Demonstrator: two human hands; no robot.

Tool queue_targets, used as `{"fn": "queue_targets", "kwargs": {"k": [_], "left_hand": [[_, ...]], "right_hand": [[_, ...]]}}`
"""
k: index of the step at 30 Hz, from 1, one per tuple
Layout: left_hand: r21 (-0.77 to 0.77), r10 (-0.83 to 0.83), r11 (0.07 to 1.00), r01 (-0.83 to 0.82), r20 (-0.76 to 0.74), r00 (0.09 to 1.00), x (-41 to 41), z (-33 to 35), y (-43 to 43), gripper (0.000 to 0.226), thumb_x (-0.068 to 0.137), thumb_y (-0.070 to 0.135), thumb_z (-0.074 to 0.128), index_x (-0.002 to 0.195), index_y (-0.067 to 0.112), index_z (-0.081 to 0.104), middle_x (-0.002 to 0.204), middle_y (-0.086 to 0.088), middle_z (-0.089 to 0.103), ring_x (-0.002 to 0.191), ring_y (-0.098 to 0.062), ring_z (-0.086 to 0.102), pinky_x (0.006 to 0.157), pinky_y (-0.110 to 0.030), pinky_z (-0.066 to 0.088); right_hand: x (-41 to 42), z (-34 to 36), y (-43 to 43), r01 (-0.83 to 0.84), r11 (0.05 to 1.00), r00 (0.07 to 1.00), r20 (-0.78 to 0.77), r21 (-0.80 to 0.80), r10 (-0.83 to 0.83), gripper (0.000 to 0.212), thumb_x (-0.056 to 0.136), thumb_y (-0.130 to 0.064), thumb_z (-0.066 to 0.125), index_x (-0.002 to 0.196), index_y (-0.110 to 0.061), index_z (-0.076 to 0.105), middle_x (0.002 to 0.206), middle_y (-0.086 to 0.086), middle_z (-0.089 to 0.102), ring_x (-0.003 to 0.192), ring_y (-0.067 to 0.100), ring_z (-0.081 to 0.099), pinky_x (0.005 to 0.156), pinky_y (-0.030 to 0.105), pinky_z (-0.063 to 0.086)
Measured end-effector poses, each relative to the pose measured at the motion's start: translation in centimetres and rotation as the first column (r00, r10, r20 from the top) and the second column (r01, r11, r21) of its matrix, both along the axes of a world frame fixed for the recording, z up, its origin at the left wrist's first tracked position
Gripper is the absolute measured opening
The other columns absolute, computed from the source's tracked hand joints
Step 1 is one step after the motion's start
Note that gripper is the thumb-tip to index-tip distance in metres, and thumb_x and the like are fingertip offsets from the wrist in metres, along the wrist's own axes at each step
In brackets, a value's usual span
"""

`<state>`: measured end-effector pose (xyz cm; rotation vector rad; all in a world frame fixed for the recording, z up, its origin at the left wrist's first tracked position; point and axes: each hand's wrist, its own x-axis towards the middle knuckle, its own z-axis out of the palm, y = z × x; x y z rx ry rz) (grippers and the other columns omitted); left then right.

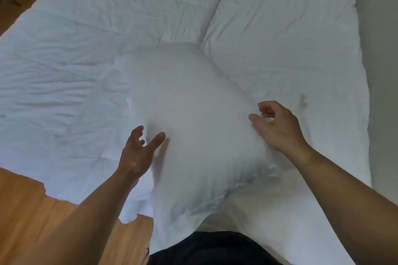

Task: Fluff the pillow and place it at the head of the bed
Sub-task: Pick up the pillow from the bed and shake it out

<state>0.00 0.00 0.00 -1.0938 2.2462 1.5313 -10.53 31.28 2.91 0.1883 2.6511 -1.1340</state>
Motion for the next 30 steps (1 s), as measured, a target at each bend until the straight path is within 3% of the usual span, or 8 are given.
{"fn": "queue_targets", "kwargs": {"k": [5,9,13,16,19,23,27,30], "left_hand": [[0.026,0.008,1.0,-0.009,0.053,0.999,-6.0,-2.7,-3.3,0.115,0.06,0.08,0.073,0.158,0.031,0.037,0.158,0.002,0.048,0.136,-0.027,0.057,0.113,-0.05,0.047],[0.075,0.083,0.993,-0.09,0.096,0.992,-9.7,-4.9,-4.4,0.125,0.054,0.084,0.076,0.159,0.033,0.032,0.154,0.003,0.053,0.136,-0.026,0.058,0.112,-0.049,0.048],[0.177,0.143,0.971,-0.162,0.116,0.983,-12.1,-6.6,-4.6,0.133,0.042,0.087,0.082,0.156,0.038,0.035,0.143,0.007,0.064,0.127,-0.024,0.065,0.108,-0.049,0.052],[0.213,0.161,0.959,-0.186,0.129,0.979,-13.2,-7.0,-4.1,0.129,0.046,0.083,0.082,0.157,0.04,0.031,0.143,0.006,0.062,0.126,-0.026,0.063,0.109,-0.049,0.051],[0.197,0.175,0.96,-0.199,0.132,0.976,-13.7,-8.0,-3.8,0.118,0.061,0.071,0.083,0.16,0.039,0.027,0.145,0.005,0.059,0.126,-0.025,0.06,0.109,-0.041,0.048],[0.188,0.197,0.958,-0.218,0.123,0.973,-13.5,-8.4,-3.4,0.106,0.071,0.064,0.083,0.159,0.037,0.029,0.139,0.005,0.06,0.121,-0.025,0.06,0.107,-0.04,0.049],[0.225,0.199,0.951,-0.213,0.082,0.977,-13.4,-6.7,-2.7,0.098,0.074,0.064,0.079,0.156,0.031,0.037,0.134,0.007,0.065,0.118,-0.024,0.066,0.106,-0.044,0.054],[0.214,0.184,0.96,-0.182,0.011,0.983,-13.6,-4.5,-1.7,0.082,0.089,0.054,0.07,0.158,0.027,0.036,0.125,0.016,0.061,0.11,-0.014,0.062,0.076,-0.008,0.051]], "right_hand": [[-6.8,-2.2,-3.4,-0.06,0.993,0.986,0.158,0.1,0.044,0.068,0.087,-0.055,0.071,0.143,-0.021,0.055,0.137,-0.001,0.06,0.123,0.019,0.057,0.092,0.026,0.039],[-11.9,-5.1,-4.7,-0.009,0.996,0.932,0.361,0.088,-0.023,0.094,0.077,-0.075,0.066,0.152,-0.024,0.044,0.149,0.001,0.052,0.13,0.022,0.054,0.097,0.033,0.041],[-14.7,-7.5,-5.1,0.043,0.999,0.867,0.496,0.028,-0.051,0.11,0.064,-0.086,0.067,0.154,-0.027,0.042,0.139,-0.007,0.057,0.117,0.019,0.061,0.1,0.039,0.047],[-15.6,-9.1,-5.3,0.092,0.994,0.831,0.555,-0.051,-0.048,0.108,0.056,-0.089,0.071,0.146,-0.031,0.053,0.127,-0.014,0.067,0.108,0.015,0.069,0.1,0.04,0.051],[-15.5,-10.2,-5.6,0.126,0.989,0.816,0.574,-0.072,-0.062,0.119,0.05,-0.092,0.071,0.152,-0.036,0.047,0.143,-0.012,0.061,0.12,0.016,0.064,0.106,0.041,0.047],[-14.2,-9.4,-6.7,0.113,0.986,0.841,0.541,-0.121,-0.03,0.091,0.077,-0.076,0.067,0.153,-0.03,0.046,0.14,-0.015,0.057,0.109,0.008,0.061,0.09,0.029,0.045],[-13.0,-7.7,-7.3,0.11,0.979,0.904,0.426,-0.17,-0.028,0.05,0.081,-0.066,0.072,0.123,-0.04,0.064,0.115,-0.018,0.07,0.092,-0.007,0.064,0.073,0.017,0.047],[-11.6,-6.3,-7.3,0.166,0.96,0.946,0.312,-0.226,-0.09,0.045,0.082,-0.055,0.078,0.121,-0.034,0.07,0.11,-0.02,0.073,0.093,-0.008,0.067,0.078,0.017,0.052]]}}
